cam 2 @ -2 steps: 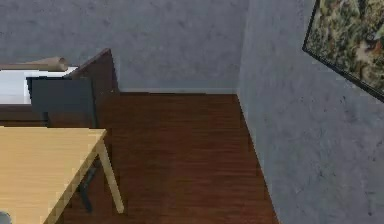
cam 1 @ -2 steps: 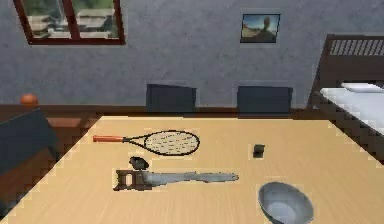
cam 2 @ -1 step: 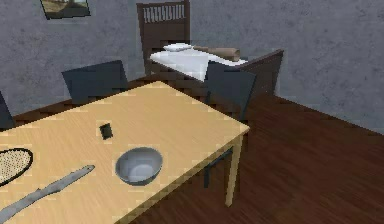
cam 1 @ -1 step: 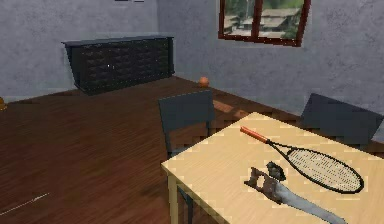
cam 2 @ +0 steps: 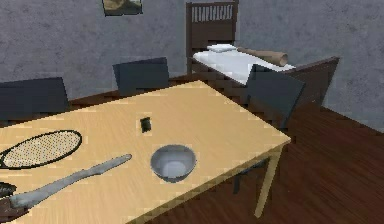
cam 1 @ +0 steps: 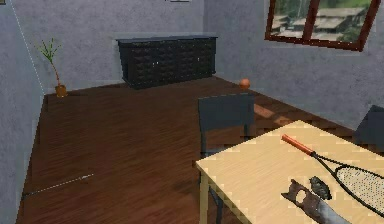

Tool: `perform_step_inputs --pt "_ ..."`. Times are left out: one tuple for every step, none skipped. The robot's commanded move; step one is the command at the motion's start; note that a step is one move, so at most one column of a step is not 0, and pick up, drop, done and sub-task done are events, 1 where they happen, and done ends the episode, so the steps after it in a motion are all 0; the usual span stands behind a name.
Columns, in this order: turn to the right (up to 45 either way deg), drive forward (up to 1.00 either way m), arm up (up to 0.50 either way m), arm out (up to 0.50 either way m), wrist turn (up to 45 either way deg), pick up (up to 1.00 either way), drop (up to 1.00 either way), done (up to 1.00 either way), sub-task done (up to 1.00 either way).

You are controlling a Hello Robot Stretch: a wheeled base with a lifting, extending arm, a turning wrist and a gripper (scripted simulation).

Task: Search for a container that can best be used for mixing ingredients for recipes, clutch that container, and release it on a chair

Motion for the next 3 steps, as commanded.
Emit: perform_step_inputs --pt "0.0 0.0 0.5 0.0 0.0 0.0 0.0 0.0 0.0" --pt "0.0 0.0 0.38 0.0 0.0 0.0 0.0 0.0 0.0" --pt "0.0 0.0 0.0 0.24 0.0 0.0 0.0 0.0 0.0"
